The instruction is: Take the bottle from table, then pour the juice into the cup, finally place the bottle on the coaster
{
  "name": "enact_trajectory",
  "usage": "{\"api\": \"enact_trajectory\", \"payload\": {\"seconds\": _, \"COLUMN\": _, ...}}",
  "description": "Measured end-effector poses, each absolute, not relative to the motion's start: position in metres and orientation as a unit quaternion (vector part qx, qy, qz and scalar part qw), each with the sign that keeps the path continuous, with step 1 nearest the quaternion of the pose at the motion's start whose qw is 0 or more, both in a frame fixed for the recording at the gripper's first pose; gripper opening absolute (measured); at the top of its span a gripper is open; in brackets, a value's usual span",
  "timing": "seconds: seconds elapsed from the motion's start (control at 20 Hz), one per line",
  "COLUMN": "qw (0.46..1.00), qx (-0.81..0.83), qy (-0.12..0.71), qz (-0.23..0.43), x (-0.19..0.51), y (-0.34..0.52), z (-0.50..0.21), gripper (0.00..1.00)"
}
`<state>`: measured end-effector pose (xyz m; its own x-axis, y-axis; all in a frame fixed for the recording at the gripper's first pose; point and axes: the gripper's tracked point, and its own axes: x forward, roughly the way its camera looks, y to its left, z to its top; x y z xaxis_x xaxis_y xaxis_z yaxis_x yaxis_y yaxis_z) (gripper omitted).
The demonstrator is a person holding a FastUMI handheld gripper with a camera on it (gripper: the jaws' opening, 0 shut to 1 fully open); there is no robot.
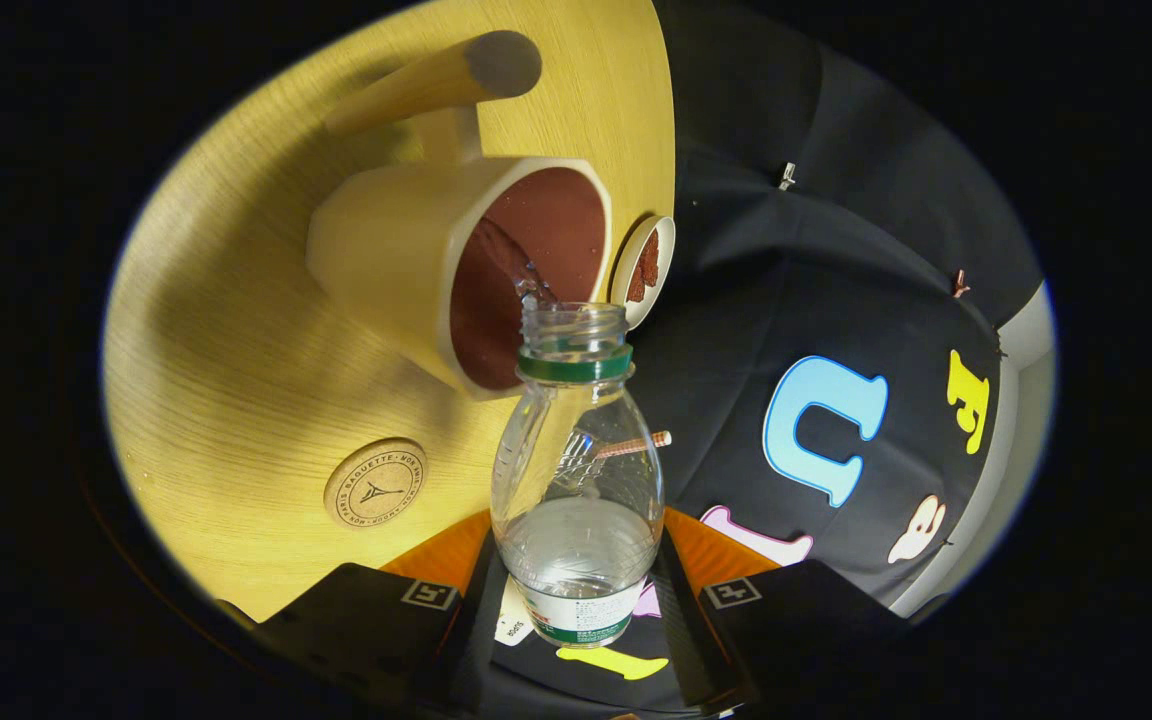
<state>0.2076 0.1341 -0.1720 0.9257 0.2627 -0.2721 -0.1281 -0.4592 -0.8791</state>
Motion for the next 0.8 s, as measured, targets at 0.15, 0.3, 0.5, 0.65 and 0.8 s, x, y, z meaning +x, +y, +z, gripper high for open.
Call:
{"api": "enact_trajectory", "payload": {"seconds": 0.15, "qw": 0.508, "qx": -0.839, "qy": -0.049, "qz": 0.188, "x": 0.2058, "y": 0.1368, "z": -0.1703, "gripper": 0.74}}
{"api": "enact_trajectory", "payload": {"seconds": 0.3, "qw": 0.492, "qx": -0.848, "qy": -0.055, "qz": 0.189, "x": 0.2064, "y": 0.1365, "z": -0.1691, "gripper": 0.74}}
{"api": "enact_trajectory", "payload": {"seconds": 0.5, "qw": 0.471, "qx": -0.859, "qy": -0.064, "qz": 0.190, "x": 0.2084, "y": 0.1383, "z": -0.1662, "gripper": 0.73}}
{"api": "enact_trajectory", "payload": {"seconds": 0.65, "qw": 0.461, "qx": -0.864, "qy": -0.068, "qz": 0.191, "x": 0.2100, "y": 0.1373, "z": -0.1648, "gripper": 0.74}}
{"api": "enact_trajectory", "payload": {"seconds": 0.8, "qw": 0.444, "qx": -0.871, "qy": -0.078, "qz": 0.194, "x": 0.2106, "y": 0.1407, "z": -0.1626, "gripper": 0.74}}
